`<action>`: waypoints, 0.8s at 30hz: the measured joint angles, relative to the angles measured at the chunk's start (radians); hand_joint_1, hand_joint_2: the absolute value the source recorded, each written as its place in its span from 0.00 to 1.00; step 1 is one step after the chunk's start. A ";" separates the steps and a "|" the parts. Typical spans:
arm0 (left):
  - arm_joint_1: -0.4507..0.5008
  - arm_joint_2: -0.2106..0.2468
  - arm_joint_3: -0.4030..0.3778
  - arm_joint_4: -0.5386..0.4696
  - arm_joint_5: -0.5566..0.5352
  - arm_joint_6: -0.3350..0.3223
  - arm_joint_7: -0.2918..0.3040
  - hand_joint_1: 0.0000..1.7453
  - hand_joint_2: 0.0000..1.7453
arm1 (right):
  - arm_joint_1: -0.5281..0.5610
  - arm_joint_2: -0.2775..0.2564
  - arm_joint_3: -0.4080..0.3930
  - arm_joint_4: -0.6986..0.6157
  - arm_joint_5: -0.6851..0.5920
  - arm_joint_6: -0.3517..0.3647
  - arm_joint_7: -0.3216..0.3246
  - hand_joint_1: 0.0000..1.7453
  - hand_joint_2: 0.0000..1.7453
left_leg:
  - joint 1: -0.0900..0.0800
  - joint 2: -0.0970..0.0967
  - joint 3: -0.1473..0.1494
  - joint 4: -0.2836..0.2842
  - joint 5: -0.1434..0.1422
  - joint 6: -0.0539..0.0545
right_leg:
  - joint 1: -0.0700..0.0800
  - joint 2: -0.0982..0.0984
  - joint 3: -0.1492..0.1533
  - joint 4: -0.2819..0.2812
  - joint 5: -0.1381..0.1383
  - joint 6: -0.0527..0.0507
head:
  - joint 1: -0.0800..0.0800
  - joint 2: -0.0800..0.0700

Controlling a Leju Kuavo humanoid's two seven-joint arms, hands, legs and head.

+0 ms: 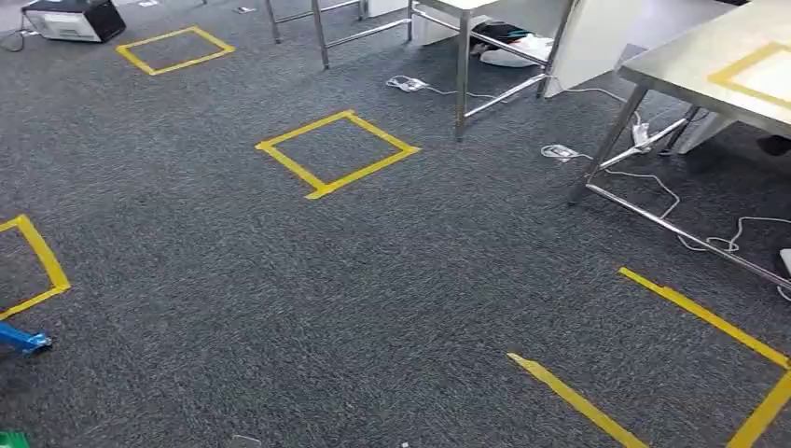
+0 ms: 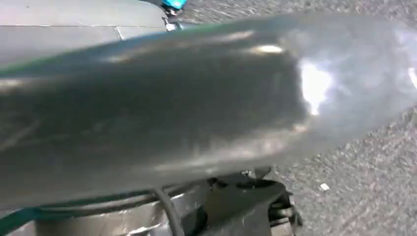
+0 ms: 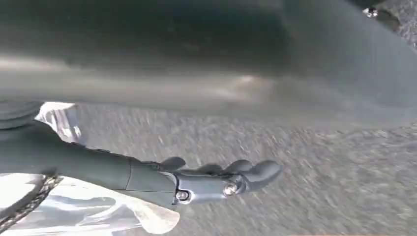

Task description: Take the parts from the cabinet and place them on the table.

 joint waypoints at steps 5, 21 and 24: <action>0.007 0.001 0.000 0.000 0.000 -0.001 -0.004 0.00 0.00 | 0.001 0.001 0.001 0.000 0.000 -0.002 0.000 0.00 0.00 | 0.002 0.067 -0.048 0.081 -0.053 -0.032 | -0.009 -0.064 -0.001 -0.018 0.019 -0.017 | -0.014 0.000; 0.005 -0.007 0.000 0.000 -0.013 0.004 -0.021 0.00 0.00 | -0.003 0.002 0.008 0.000 0.000 -0.010 0.000 0.00 0.00 | 0.020 0.108 0.002 -0.017 0.006 0.003 | -0.012 -0.106 -0.060 0.127 -0.094 0.033 | 0.000 0.000; 0.006 -0.008 0.000 0.000 -0.013 0.003 -0.021 0.00 0.00 | 0.004 0.002 0.009 0.000 0.000 -0.010 0.000 0.00 0.00 | 0.015 0.065 -0.005 -0.015 0.011 0.007 | -0.011 -0.083 -0.168 0.336 -0.157 0.032 | -0.002 0.000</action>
